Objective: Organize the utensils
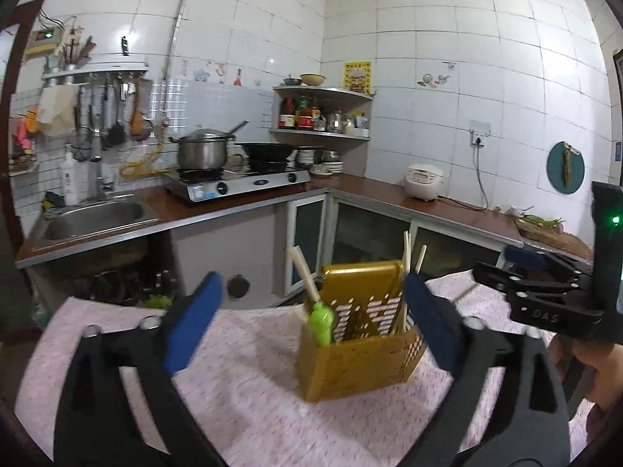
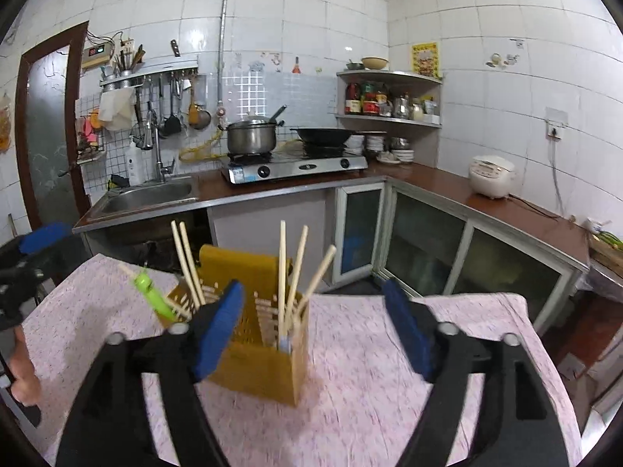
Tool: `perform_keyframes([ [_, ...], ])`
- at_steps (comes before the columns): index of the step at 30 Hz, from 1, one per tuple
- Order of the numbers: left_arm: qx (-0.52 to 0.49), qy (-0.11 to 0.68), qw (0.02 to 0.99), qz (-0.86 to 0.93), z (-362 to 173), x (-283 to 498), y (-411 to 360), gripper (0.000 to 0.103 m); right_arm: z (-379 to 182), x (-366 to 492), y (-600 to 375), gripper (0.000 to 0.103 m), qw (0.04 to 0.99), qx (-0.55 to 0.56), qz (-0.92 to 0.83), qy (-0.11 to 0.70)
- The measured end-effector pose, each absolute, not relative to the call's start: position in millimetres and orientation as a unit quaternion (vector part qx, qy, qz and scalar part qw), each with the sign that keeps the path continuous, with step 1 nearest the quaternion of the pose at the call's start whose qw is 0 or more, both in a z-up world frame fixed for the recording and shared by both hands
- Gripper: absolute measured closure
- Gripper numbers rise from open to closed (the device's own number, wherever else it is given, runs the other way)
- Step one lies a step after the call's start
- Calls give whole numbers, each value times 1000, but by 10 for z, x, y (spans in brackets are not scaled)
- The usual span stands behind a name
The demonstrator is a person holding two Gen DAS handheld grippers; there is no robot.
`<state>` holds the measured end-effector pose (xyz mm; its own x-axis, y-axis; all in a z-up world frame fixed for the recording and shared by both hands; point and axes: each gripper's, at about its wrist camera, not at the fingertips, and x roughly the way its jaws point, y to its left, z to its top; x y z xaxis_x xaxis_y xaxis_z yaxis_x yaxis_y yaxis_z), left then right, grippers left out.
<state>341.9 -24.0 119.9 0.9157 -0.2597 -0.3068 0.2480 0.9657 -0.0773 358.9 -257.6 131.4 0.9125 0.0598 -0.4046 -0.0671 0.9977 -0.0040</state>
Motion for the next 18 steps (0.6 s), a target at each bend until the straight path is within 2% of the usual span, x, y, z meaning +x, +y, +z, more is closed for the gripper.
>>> perform_keyframes([
  [3, -20, 164, 979, -121, 1199, 3103, -142, 5, 1296, 3217, -2574, 13, 978, 0, 24, 208],
  [9, -20, 183, 979, -88, 1020, 2507, -28, 5, 1147, 2550, -2562, 5, 979, 23, 4, 201],
  [18, -35, 168, 982, -75, 623, 1564, -27, 5, 686, 1607, -2358, 4, 984, 17, -20, 177],
])
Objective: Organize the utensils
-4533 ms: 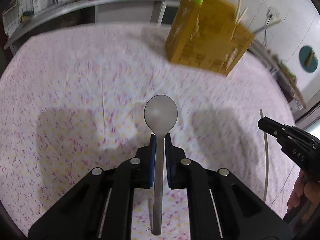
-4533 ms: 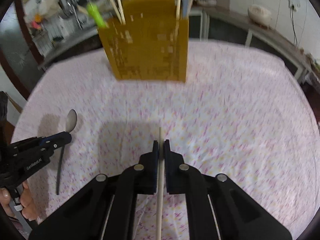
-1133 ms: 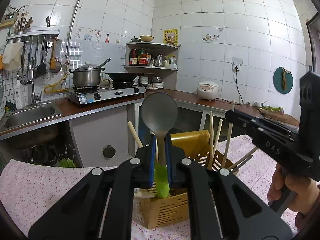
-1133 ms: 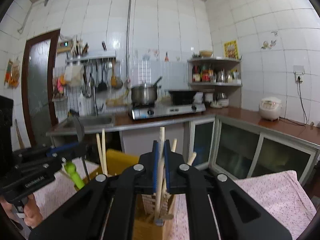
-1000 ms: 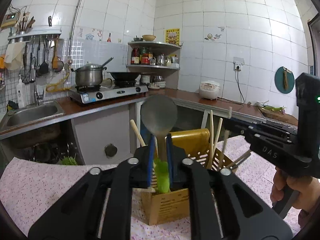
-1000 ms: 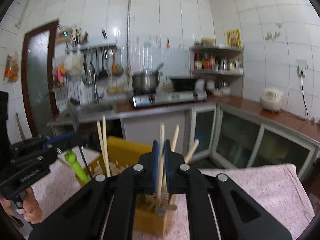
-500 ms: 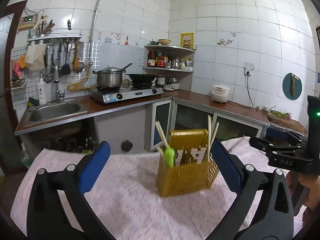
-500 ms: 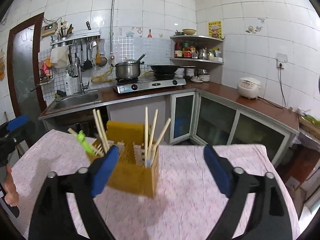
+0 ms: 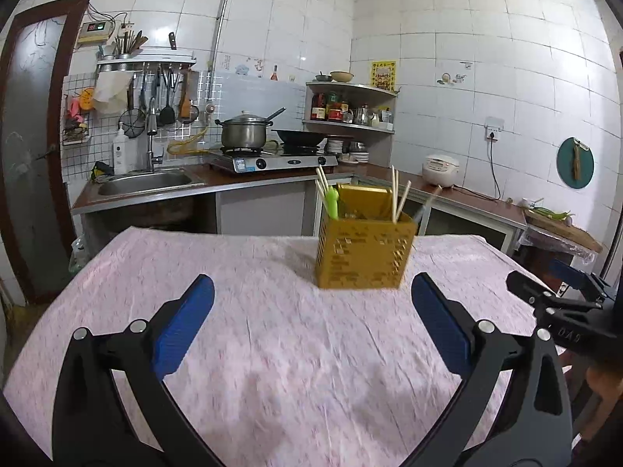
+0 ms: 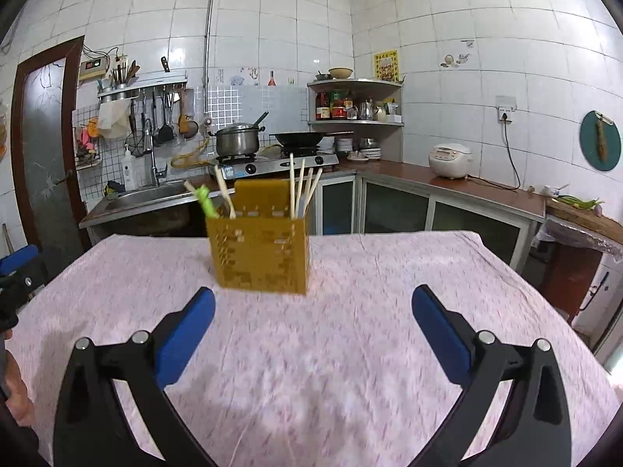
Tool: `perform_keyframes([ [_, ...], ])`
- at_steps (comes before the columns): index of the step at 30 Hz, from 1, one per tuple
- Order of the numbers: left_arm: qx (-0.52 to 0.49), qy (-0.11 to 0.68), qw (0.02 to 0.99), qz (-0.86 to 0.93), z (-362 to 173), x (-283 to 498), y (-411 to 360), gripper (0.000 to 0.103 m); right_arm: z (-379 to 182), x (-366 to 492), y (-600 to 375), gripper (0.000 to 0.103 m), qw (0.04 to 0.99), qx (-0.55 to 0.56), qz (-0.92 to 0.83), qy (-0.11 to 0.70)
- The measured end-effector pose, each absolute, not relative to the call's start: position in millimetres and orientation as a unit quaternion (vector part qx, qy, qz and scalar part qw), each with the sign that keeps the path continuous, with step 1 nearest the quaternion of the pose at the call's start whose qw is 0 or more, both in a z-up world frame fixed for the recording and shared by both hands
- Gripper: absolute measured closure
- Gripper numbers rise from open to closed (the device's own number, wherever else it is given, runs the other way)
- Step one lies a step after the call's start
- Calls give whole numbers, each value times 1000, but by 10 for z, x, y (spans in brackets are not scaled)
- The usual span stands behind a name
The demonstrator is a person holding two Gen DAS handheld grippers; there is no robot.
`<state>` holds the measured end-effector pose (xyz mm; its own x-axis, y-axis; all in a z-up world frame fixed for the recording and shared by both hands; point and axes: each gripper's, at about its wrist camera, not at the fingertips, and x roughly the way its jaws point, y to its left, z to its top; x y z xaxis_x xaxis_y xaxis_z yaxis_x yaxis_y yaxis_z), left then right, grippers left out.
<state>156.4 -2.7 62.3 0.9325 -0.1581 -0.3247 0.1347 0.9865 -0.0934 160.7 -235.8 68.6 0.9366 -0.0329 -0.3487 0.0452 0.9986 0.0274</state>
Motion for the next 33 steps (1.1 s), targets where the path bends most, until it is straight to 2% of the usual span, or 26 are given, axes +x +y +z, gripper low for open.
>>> perform_keyframes([
  [13, -34, 125, 989, -64, 208, 851, -111, 5, 337, 994, -2162, 4, 989, 13, -13, 146],
  [33, 4, 114, 992, -56, 56, 853, -254, 5, 182, 967, -2125, 4, 988, 6, -7, 154],
])
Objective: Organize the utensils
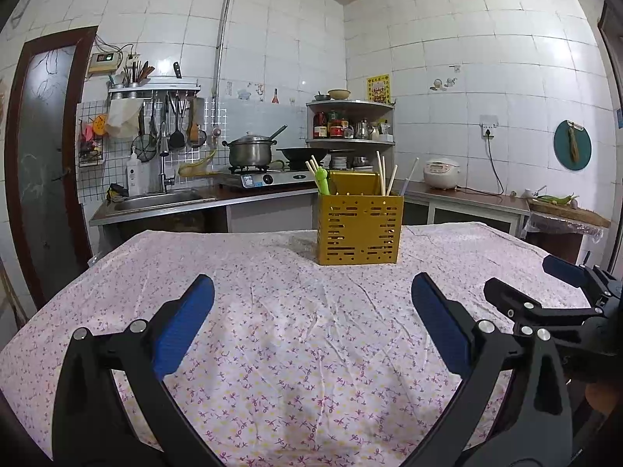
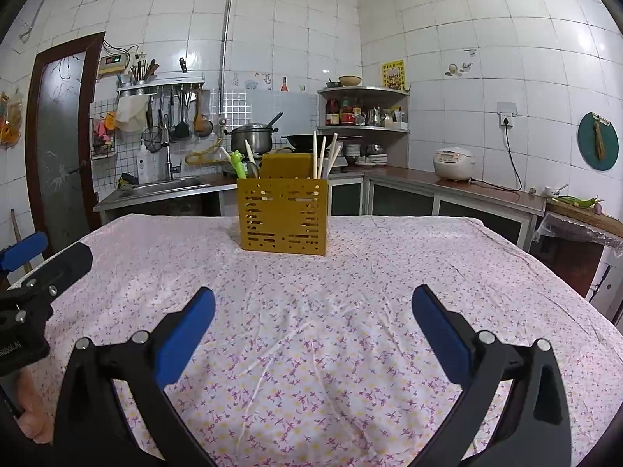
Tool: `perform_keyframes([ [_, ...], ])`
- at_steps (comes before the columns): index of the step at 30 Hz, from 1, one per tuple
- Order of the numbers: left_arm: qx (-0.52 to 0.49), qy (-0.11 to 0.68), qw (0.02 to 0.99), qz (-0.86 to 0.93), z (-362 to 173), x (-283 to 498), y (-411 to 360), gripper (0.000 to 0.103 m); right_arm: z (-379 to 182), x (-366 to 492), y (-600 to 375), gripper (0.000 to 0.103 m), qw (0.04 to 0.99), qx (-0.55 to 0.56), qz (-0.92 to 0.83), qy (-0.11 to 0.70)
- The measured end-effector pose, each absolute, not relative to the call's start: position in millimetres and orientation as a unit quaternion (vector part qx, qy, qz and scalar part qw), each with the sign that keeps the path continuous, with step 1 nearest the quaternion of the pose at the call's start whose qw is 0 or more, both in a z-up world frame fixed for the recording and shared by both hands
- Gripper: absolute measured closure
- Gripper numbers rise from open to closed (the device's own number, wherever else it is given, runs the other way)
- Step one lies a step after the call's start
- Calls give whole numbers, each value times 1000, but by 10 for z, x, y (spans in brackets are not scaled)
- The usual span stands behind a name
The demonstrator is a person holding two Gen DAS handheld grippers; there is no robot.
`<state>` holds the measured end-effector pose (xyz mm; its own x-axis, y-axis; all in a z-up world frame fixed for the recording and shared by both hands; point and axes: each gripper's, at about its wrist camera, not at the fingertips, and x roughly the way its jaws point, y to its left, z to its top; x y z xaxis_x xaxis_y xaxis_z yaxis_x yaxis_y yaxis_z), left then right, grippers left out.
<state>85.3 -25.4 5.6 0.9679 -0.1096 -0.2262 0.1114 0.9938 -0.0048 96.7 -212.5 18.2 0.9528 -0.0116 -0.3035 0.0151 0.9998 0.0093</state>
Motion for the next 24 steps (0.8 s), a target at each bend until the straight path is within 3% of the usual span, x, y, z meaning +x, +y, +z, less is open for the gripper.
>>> perform_keyframes([
  [24, -9, 116, 992, -52, 72, 875, -173, 5, 239, 864, -2120, 4, 993, -5, -30, 113],
])
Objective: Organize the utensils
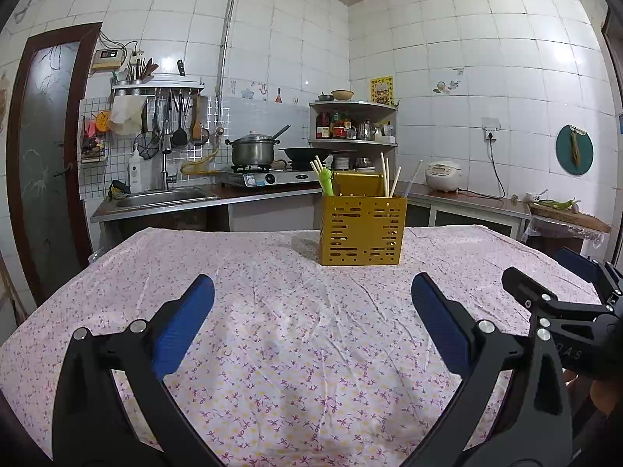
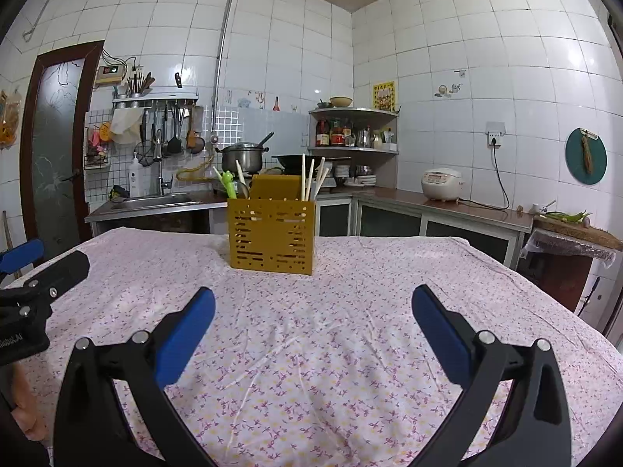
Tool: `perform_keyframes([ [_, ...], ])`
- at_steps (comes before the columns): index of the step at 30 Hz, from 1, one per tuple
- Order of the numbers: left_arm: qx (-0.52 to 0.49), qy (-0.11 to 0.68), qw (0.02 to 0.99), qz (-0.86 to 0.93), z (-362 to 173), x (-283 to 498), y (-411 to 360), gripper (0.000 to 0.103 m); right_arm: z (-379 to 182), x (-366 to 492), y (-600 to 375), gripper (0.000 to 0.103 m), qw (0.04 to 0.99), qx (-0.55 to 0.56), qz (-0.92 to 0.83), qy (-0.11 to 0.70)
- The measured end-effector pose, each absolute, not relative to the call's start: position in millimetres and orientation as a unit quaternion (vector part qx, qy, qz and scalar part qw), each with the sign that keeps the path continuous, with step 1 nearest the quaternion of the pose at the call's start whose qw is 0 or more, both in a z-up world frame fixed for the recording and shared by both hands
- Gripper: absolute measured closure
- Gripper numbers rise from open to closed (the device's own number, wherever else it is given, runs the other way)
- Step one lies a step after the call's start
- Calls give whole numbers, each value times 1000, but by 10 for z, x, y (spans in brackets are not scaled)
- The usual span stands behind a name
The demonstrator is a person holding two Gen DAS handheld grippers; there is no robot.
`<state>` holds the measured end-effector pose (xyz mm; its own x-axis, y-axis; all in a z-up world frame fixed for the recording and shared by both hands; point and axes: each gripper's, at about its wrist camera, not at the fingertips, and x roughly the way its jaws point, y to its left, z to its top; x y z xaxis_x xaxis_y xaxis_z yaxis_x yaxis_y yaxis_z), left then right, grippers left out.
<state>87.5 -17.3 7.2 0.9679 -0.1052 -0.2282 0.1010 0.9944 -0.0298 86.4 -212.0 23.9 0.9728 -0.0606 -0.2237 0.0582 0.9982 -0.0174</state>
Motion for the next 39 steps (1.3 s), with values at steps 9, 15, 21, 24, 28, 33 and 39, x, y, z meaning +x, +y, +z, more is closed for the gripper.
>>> perform_keyframes([
  [9, -12, 118, 992, -47, 71, 914, -133, 5, 245, 871, -2120, 4, 993, -4, -29, 115],
  [15, -7, 117, 992, -38, 57, 923, -137, 5, 244, 871, -2120, 4, 993, -3, -30, 115],
  [21, -12, 129, 991, -38, 43, 966, -102, 5, 235, 874, -2124, 4, 993, -5, -29, 115],
  [24, -13, 129, 991, -40, 38, 966, -100, 5, 235, 875, -2123, 4, 993, -4, -29, 116],
  [28, -9, 121, 992, -37, 39, 942, -99, 5, 202, 872, -2116, 4, 993, -4, -28, 117],
  [33, -3, 119, 992, -38, 31, 929, -124, 5, 195, 862, -2111, 4, 993, -5, -29, 117],
  [39, -2, 121, 992, -38, 31, 931, -136, 5, 196, 873, -2115, 4, 993, -4, -29, 118],
])
